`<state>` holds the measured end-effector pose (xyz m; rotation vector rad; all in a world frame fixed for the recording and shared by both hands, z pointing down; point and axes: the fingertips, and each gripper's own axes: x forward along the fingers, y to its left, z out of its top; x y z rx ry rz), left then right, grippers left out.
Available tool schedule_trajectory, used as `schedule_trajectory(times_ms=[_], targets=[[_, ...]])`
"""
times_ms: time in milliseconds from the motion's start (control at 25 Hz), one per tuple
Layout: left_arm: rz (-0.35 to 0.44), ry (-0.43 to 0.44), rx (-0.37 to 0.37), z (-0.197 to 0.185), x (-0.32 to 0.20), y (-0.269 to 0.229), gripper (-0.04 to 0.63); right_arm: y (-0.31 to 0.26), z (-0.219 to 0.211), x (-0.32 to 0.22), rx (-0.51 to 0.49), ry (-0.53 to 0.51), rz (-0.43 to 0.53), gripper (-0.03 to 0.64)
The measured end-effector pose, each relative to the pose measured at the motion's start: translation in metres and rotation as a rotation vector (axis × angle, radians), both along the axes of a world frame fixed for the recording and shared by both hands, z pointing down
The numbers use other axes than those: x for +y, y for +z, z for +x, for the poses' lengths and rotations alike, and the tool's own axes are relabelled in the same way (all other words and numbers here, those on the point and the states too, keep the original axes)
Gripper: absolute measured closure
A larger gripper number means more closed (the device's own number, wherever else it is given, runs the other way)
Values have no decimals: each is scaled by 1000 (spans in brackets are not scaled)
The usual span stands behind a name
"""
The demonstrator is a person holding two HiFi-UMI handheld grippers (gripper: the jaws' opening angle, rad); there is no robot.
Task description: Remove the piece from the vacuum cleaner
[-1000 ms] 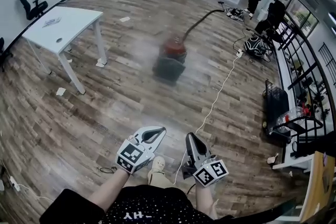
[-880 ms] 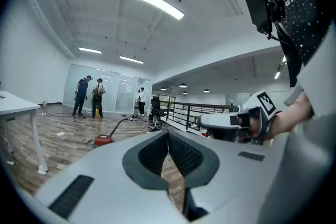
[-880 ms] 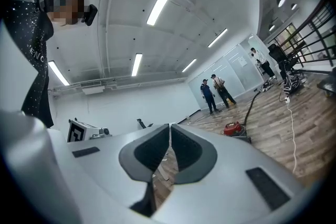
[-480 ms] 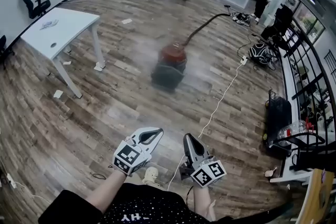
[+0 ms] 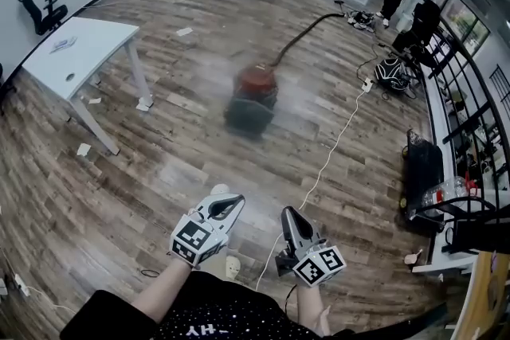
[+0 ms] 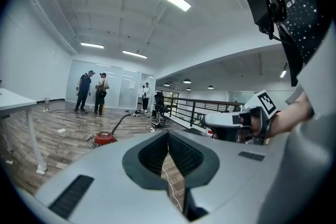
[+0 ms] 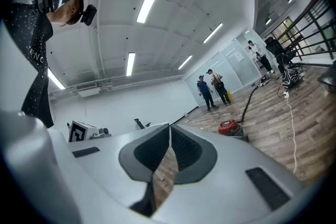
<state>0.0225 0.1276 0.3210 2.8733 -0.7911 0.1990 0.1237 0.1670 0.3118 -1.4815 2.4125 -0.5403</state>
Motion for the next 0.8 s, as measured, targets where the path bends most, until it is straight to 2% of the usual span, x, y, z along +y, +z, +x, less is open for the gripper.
schedule_trajectory(times_ms=[200, 400, 800], targets=[[13, 33, 15, 12, -34, -5, 586, 0, 9, -31, 9, 22, -4, 606], [1, 55, 16, 29, -92, 1, 586, 1, 21, -82, 21, 32, -11, 606], [-13, 68, 31, 52, -255, -6, 586, -9, 52, -245, 40, 54, -17, 606]])
